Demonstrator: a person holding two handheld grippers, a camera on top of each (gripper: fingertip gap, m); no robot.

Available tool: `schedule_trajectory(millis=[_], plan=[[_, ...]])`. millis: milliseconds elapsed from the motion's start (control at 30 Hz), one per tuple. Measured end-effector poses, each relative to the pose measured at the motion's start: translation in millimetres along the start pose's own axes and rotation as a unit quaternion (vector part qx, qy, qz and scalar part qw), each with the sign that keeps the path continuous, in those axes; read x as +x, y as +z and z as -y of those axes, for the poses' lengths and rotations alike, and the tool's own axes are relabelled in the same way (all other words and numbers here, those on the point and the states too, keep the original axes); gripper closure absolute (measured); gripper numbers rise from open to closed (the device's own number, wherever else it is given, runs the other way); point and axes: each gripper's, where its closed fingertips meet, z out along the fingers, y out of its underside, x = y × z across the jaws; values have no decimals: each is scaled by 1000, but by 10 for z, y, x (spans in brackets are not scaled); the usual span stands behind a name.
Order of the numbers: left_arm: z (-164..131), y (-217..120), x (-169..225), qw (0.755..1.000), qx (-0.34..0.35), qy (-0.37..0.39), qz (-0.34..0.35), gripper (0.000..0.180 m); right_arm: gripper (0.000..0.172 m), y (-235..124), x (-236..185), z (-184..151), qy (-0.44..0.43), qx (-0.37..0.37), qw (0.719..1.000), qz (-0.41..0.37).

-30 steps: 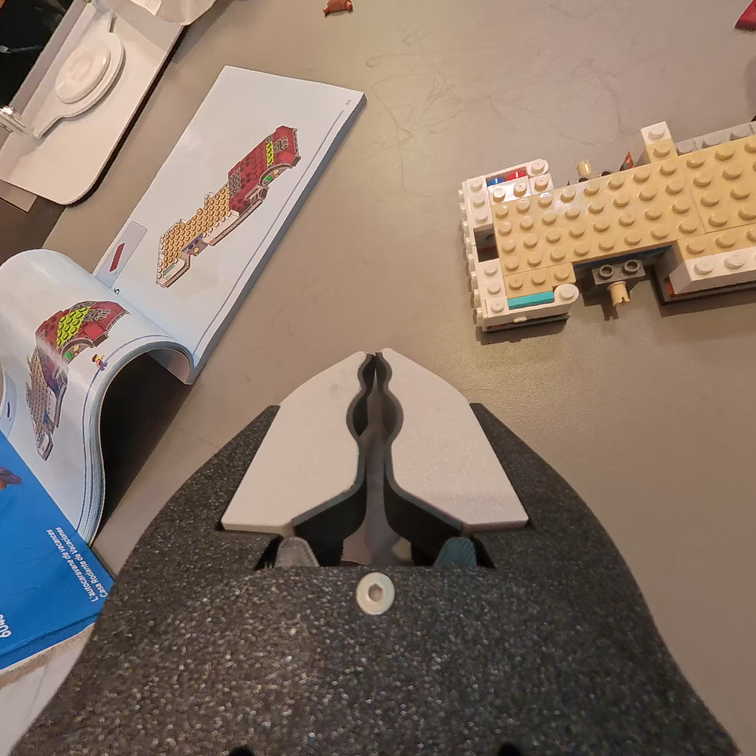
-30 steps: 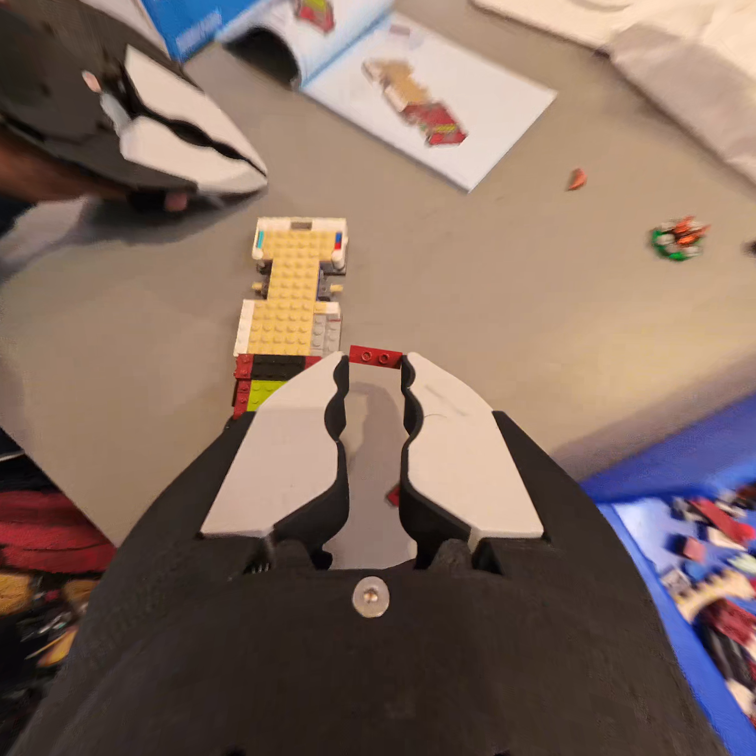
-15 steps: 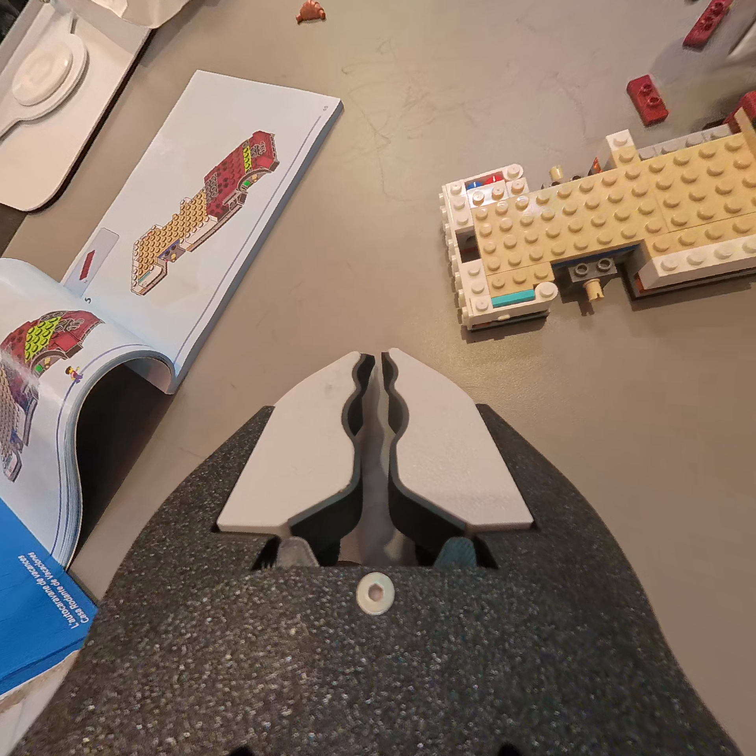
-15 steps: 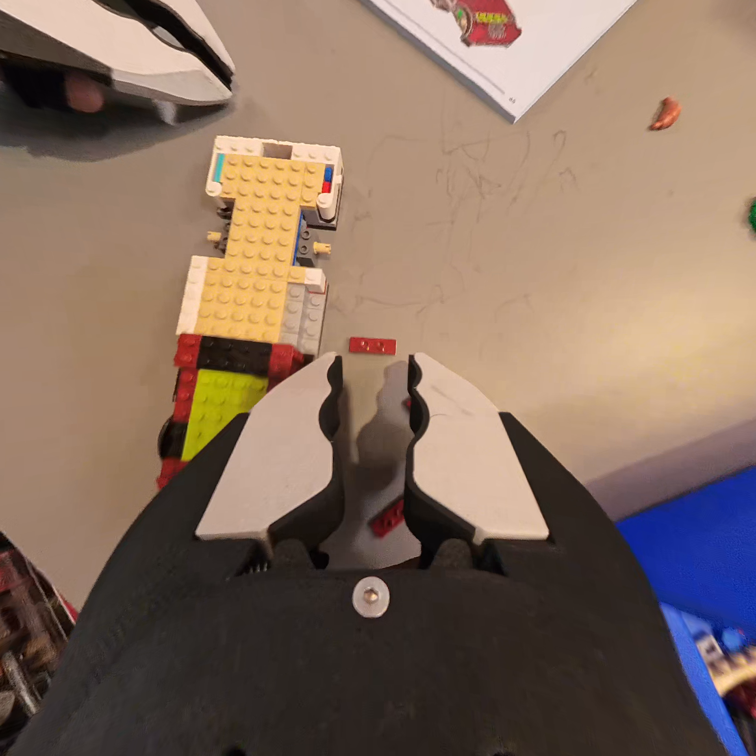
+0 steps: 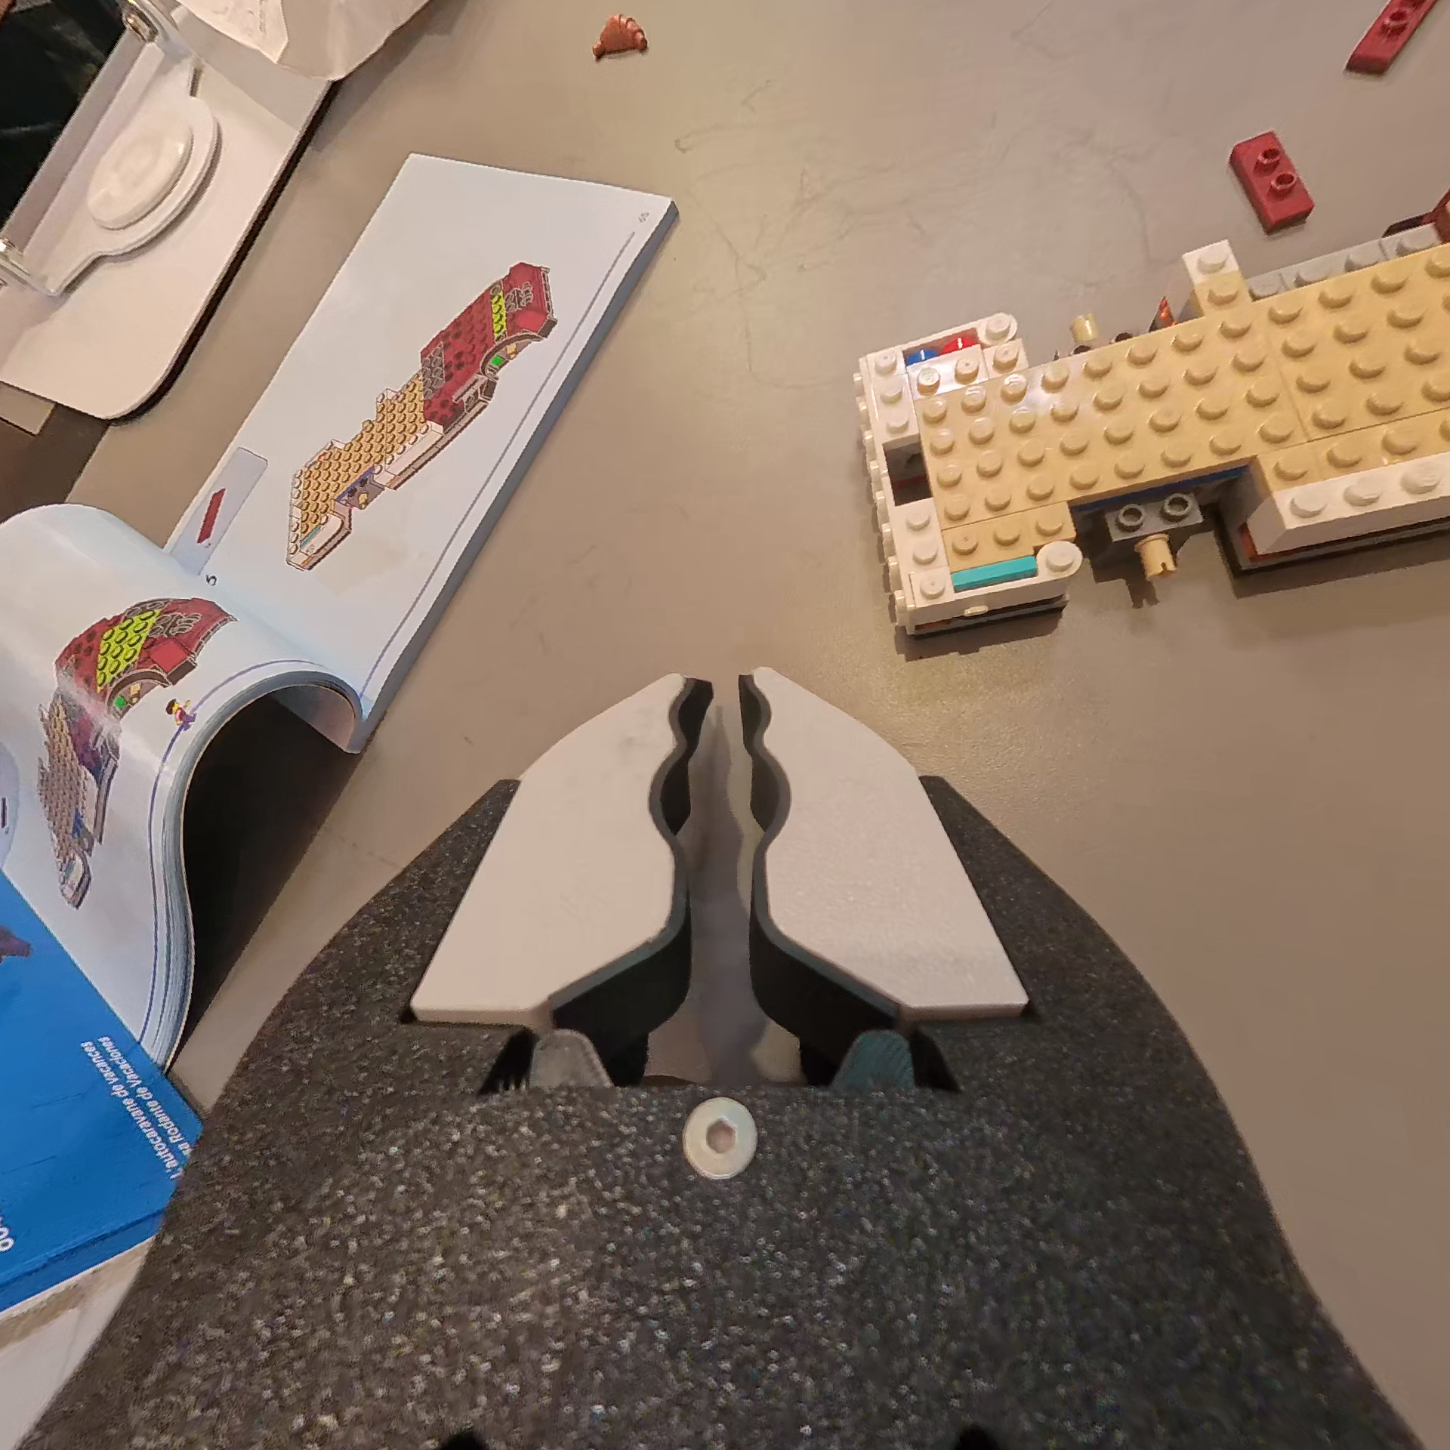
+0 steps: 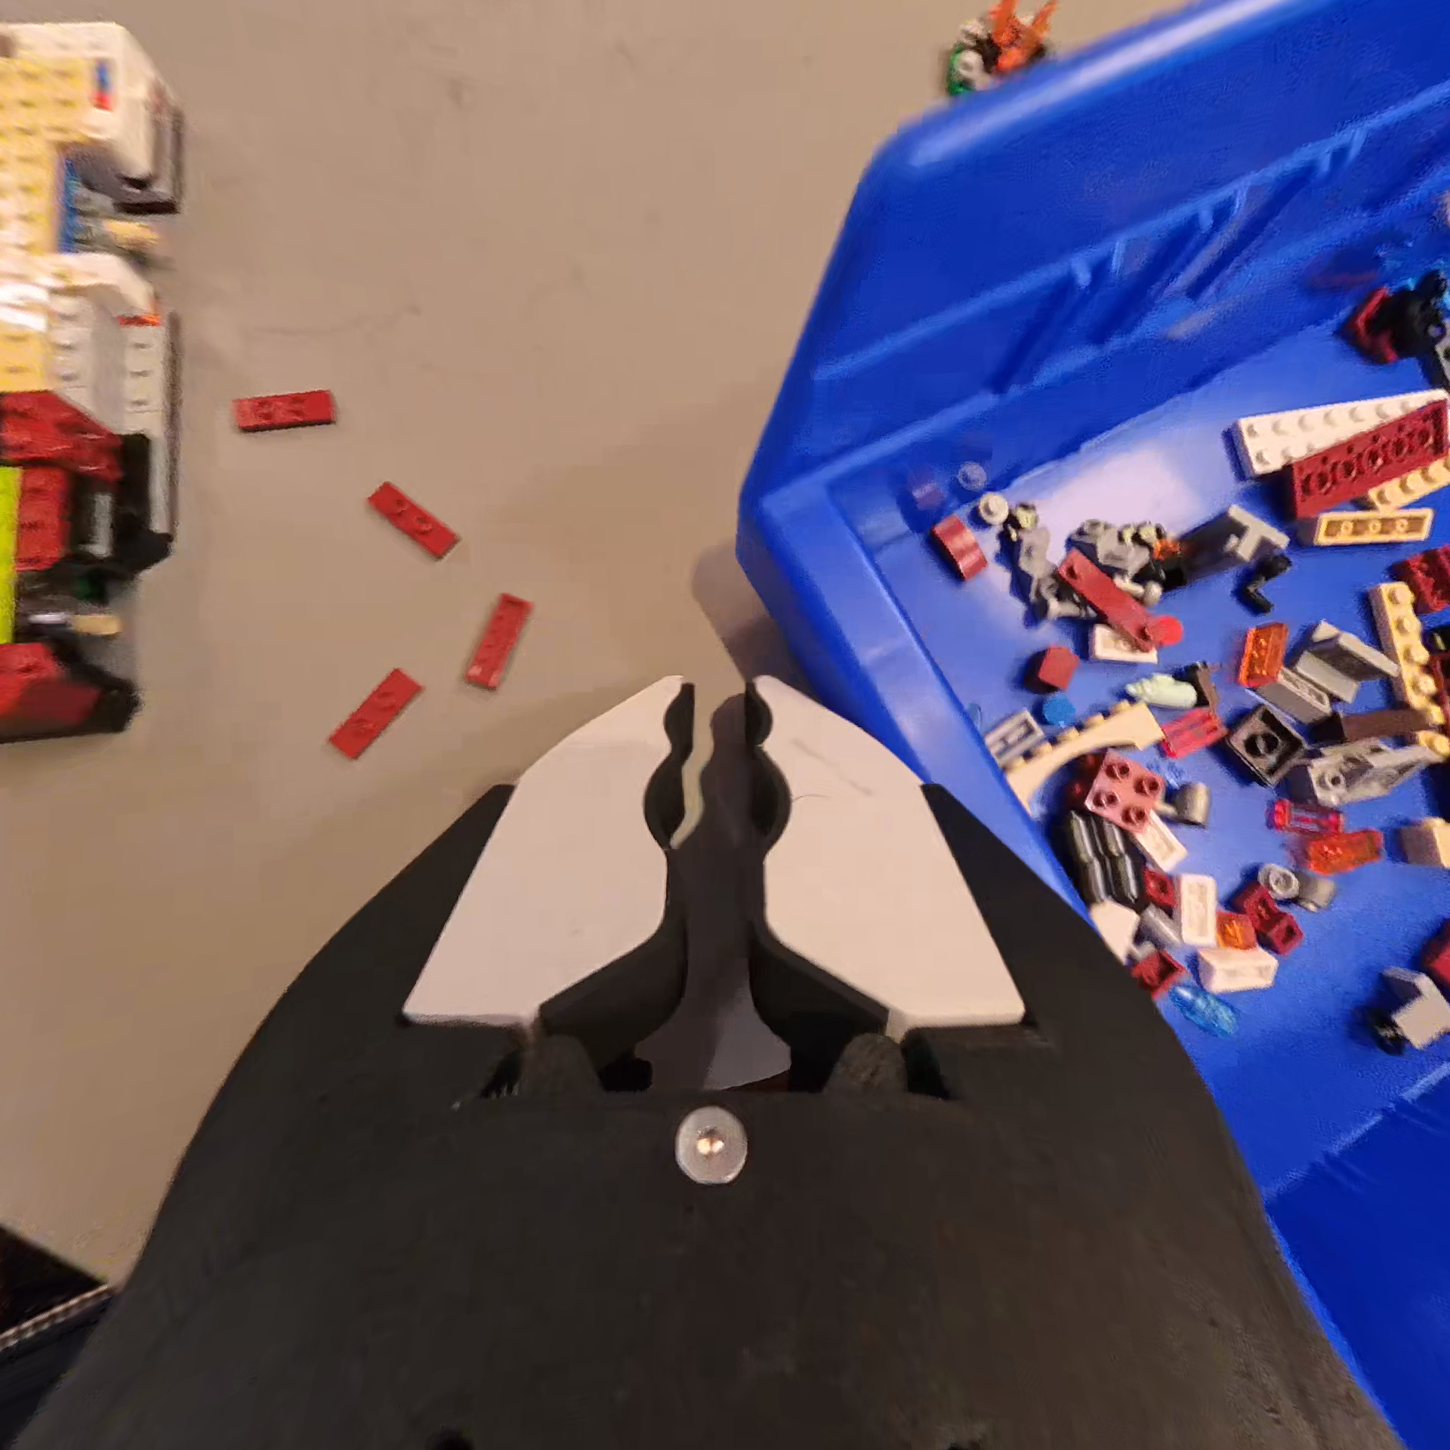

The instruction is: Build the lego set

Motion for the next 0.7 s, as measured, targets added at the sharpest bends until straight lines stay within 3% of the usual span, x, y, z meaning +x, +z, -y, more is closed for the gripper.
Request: schedule_trajectory(millis=[33,167,300,400,533,700], plan=[[1,-1,-6,1000,0,0,3,169,155,16,44,-16,-8,-11,1000,-11],[1,-3,-47,1000,1,-10,11,160,147,-17,-130,70,-54,-16,998,1],[-3,-13,-104,999,0,-24,30,148,144,-147,-933,197,-91,15,985,149],[-5,-87,-118,997,6,-49,58,144,121,-173,-1383,178,-98,17,971,218],[19,-296,-2,990,29,-85,105,138,87,-100,-1621,70,-107,4,971,215],[86,-533,357,991,67,-59,104,135,82,38,-1643,48,-113,-3,980,163]])
